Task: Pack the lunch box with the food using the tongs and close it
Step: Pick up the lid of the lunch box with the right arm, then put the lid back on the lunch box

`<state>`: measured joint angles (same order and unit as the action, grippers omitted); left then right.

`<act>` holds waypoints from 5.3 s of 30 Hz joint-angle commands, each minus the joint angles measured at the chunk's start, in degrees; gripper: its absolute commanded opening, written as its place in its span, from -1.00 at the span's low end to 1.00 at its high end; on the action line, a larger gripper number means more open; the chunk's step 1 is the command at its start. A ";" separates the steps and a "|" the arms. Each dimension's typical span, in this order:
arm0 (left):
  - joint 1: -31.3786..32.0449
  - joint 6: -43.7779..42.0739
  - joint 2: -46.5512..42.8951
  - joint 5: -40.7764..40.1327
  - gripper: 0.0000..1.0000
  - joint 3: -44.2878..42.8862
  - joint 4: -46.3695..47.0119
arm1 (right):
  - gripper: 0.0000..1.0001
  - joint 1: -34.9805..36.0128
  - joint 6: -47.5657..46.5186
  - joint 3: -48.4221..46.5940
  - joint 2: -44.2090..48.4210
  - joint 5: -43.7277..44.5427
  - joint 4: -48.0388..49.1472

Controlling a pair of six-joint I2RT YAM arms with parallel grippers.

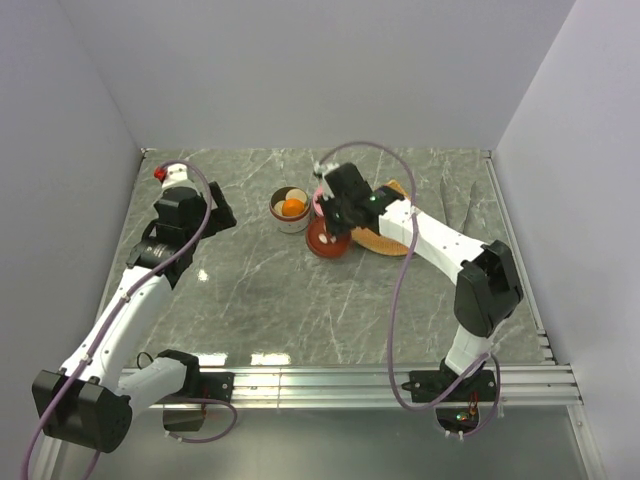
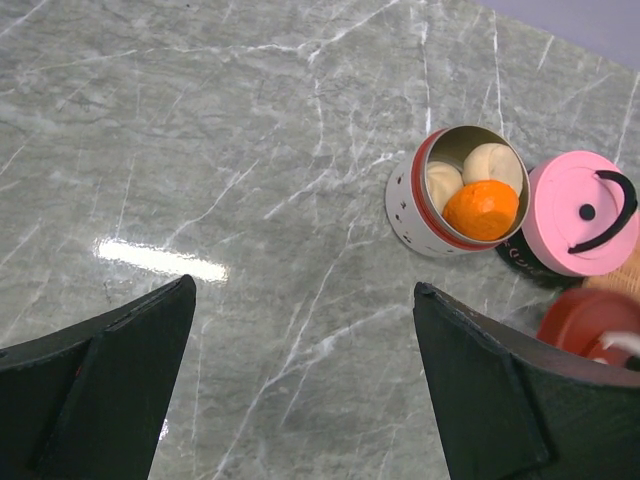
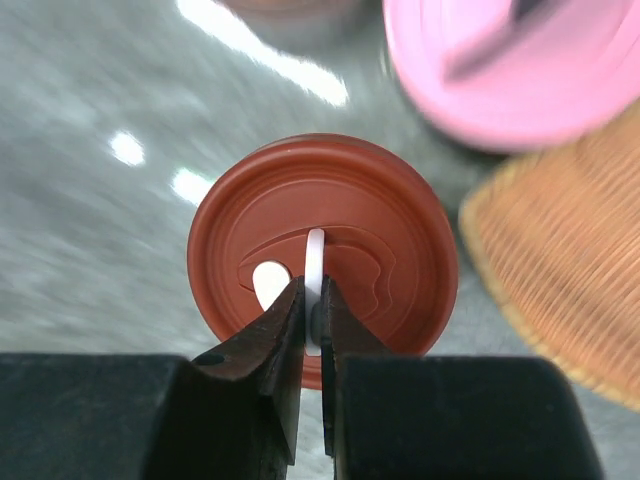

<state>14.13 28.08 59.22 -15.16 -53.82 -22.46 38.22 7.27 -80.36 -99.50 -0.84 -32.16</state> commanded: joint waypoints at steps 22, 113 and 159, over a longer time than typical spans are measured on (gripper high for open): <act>-0.33 -1.80 -2.89 6.19 0.91 2.14 2.86 | -1.00 2.22 1.26 -51.74 -31.71 5.58 -13.72; -0.42 -0.30 -0.33 7.95 0.90 2.76 0.31 | -0.50 0.81 18.13 -59.13 -43.85 6.03 3.34; -0.33 -1.27 3.71 8.92 0.90 0.30 0.48 | -0.31 0.28 21.47 -58.78 -36.65 1.28 23.02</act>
<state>14.00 27.64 63.40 -5.91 -51.13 -22.24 38.83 27.68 -138.19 -143.28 0.99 -15.46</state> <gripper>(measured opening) 0.950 0.340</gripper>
